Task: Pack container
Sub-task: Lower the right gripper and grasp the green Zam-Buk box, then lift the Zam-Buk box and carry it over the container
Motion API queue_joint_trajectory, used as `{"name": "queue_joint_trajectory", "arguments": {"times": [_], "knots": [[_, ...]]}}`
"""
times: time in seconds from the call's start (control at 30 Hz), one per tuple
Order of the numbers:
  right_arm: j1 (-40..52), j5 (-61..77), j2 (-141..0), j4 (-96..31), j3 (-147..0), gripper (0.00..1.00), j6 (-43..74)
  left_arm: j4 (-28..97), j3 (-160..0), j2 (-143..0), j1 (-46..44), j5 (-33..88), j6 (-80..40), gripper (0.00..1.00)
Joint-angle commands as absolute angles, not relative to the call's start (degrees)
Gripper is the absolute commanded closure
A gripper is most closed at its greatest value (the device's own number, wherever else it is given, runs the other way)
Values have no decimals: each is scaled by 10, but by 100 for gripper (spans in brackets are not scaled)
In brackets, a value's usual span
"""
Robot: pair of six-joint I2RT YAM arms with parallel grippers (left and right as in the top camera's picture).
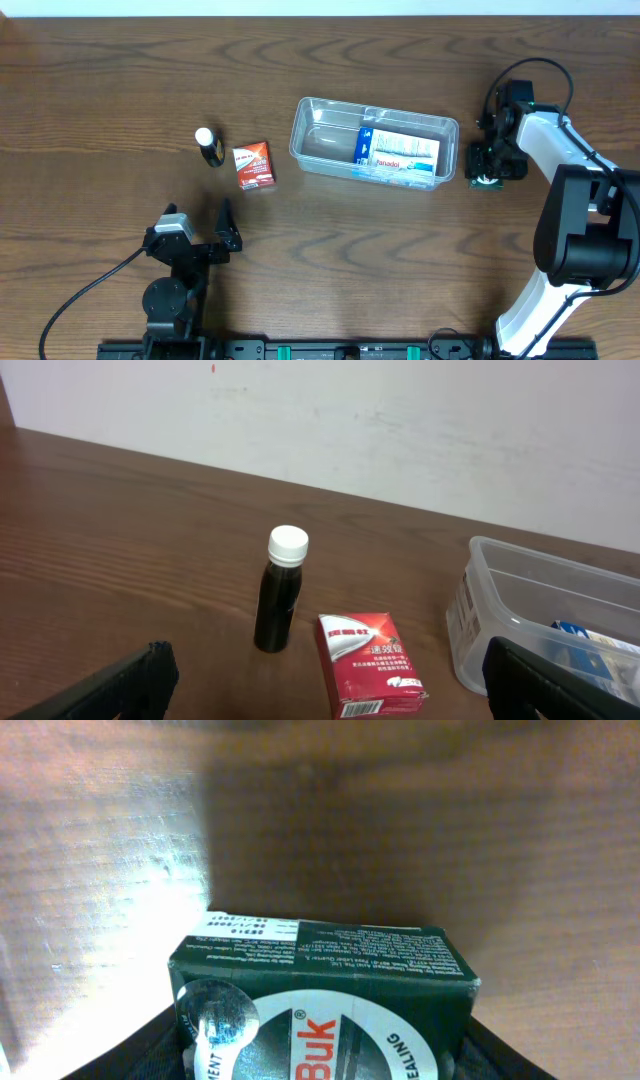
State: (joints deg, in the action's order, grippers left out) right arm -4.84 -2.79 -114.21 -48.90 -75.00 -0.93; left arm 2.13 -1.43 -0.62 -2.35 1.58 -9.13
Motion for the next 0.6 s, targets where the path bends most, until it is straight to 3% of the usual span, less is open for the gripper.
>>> {"name": "queue_joint_trajectory", "arguments": {"times": [0.0, 0.4, 0.57], "knots": [[-50, -47, -1146, -511, -798, 49, 5, 40, -2, -4, -23, 15, -86, 2], [-43, -41, -1146, -758, -1118, 50, 65, 40, -2, -4, -23, 15, -86, 2], [-10, -41, -1146, -804, -1190, 51, 108, 40, -2, -6, -23, 15, -86, 2]]}}
